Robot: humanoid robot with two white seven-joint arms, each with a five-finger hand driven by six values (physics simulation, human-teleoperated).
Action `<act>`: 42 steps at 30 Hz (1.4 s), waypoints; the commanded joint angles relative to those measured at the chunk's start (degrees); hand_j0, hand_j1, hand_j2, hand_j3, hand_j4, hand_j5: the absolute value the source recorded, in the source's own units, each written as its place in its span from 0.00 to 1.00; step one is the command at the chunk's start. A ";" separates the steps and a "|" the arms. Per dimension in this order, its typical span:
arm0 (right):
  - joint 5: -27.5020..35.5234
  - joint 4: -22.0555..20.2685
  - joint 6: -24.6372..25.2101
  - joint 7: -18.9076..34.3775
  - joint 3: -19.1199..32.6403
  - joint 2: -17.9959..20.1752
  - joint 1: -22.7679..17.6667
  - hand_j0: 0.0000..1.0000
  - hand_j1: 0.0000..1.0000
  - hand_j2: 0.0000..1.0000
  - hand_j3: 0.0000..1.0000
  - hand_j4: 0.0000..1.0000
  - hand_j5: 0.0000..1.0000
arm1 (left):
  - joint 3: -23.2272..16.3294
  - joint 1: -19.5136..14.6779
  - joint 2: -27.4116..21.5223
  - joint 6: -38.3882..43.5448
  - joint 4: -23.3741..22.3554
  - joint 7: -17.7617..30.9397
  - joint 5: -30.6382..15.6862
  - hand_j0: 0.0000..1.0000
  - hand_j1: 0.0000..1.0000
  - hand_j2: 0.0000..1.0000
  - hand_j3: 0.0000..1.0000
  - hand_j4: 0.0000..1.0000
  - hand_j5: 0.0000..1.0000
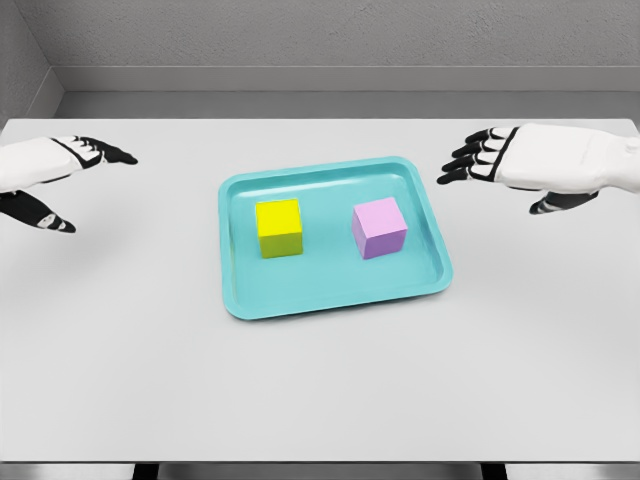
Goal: Push two cubes
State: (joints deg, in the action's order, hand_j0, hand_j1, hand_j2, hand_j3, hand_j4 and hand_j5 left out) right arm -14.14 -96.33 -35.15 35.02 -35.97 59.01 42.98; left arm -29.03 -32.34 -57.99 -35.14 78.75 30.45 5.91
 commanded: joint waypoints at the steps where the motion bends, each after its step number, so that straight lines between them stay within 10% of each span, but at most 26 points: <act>1: 0.25 -0.09 0.15 -0.02 -0.06 0.05 0.00 1.00 1.00 1.00 1.00 1.00 1.00 | -0.06 0.00 -0.11 0.14 0.18 0.49 -0.29 1.00 1.00 1.00 1.00 1.00 1.00; 4: 0.43 0.00 0.15 -0.02 0.03 -0.03 0.09 1.00 1.00 1.00 1.00 1.00 1.00 | -0.06 -1.05 0.15 0.14 0.97 0.75 1.99 1.00 1.00 1.00 1.00 1.00 1.00; 8: 0.34 -0.87 0.15 -0.02 -1.03 0.49 0.09 1.00 1.00 1.00 1.00 1.00 1.00 | -1.64 -1.49 7.28 0.14 0.71 4.55 11.49 0.14 0.14 0.14 0.14 0.14 0.14; 9: 0.34 -1.76 0.15 -0.02 -1.12 0.49 0.00 0.84 0.84 0.84 0.84 0.84 0.84 | -1.64 -1.67 7.36 0.14 0.88 4.55 11.58 0.01 0.01 0.01 0.01 0.01 0.01; 10: -0.98 -1.67 0.15 -0.02 -2.52 0.58 0.18 0.48 0.48 0.48 0.48 0.48 0.48 | -1.64 -1.67 7.45 0.14 0.88 4.55 11.58 0.00 0.00 0.00 0.00 0.00 0.00; 13: -3.26 -1.58 0.15 -0.02 -6.39 0.49 0.88 0.12 0.12 0.12 0.12 0.12 0.12 | -2.87 -2.11 10.26 0.14 1.06 4.55 12.02 0.00 0.00 0.00 0.00 0.00 0.00; 24: -11.09 -0.61 0.15 -0.02 -12.72 -4.52 3.87 0.12 0.12 0.12 0.12 0.12 0.12 | -4.19 -2.11 13.25 0.14 5.72 4.55 13.33 0.00 0.00 0.00 0.00 0.00 0.00; 42: -12.76 14.94 0.15 -0.02 -15.97 -15.50 8.70 0.17 0.17 0.17 0.17 0.17 0.17 | -7.09 -3.16 20.02 0.14 5.10 4.55 27.40 0.00 0.00 0.00 0.00 0.00 0.00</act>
State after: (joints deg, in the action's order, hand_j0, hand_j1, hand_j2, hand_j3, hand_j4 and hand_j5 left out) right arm -26.55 -82.71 -35.13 35.01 -51.74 44.51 51.94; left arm -35.73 -35.51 -39.14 -35.14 84.08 35.01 32.26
